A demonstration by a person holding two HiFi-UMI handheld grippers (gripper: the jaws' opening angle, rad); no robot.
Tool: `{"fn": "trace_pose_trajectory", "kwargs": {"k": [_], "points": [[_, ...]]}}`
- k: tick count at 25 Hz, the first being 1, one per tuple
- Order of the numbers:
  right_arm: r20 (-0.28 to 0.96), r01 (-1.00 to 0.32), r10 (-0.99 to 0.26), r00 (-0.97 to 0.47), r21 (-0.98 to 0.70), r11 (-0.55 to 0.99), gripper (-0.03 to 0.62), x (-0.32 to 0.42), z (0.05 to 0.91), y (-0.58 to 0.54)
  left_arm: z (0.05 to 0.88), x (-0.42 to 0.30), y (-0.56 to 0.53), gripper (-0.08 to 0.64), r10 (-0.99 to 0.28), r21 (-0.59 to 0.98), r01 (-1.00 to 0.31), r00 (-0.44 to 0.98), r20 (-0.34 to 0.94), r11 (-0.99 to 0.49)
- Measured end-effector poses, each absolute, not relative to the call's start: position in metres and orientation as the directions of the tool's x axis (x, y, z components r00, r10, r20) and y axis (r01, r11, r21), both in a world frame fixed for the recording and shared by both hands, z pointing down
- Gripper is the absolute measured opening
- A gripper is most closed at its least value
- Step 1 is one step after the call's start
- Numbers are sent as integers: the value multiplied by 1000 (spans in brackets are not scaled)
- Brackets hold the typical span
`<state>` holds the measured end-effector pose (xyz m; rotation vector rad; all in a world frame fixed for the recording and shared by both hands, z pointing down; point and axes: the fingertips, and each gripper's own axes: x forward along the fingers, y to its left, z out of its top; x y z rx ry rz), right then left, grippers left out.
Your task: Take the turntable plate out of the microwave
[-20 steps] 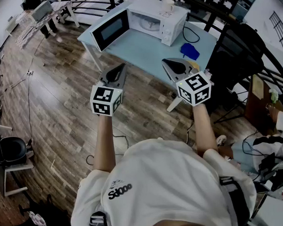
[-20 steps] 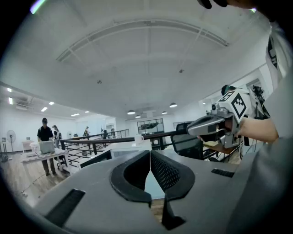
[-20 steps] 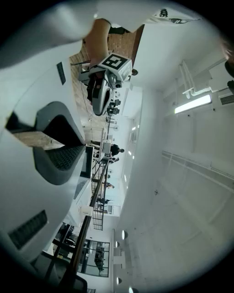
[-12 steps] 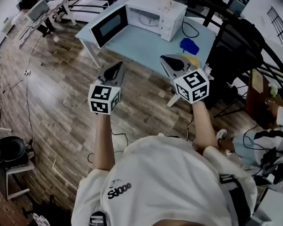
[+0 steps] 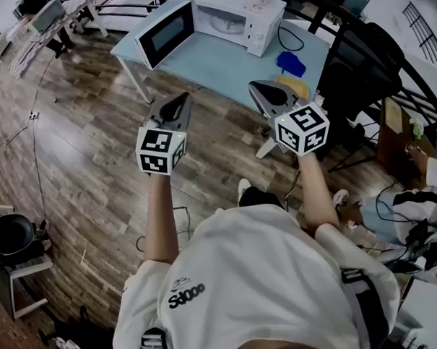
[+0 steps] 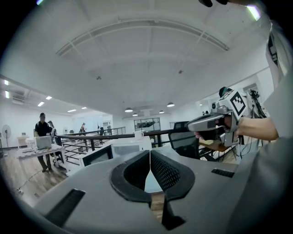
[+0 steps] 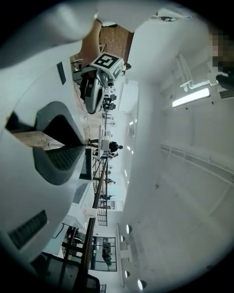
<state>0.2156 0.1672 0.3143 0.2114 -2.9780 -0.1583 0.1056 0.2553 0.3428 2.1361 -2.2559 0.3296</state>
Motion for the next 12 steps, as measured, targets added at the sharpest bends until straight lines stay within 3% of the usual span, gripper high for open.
{"fn": "trace_pose_trajectory", "kwargs": {"k": [12], "points": [[99, -191, -198, -975, 79, 978, 6, 166, 322, 88, 360, 47, 196, 20, -978, -121, -991, -88, 189, 65]]}}
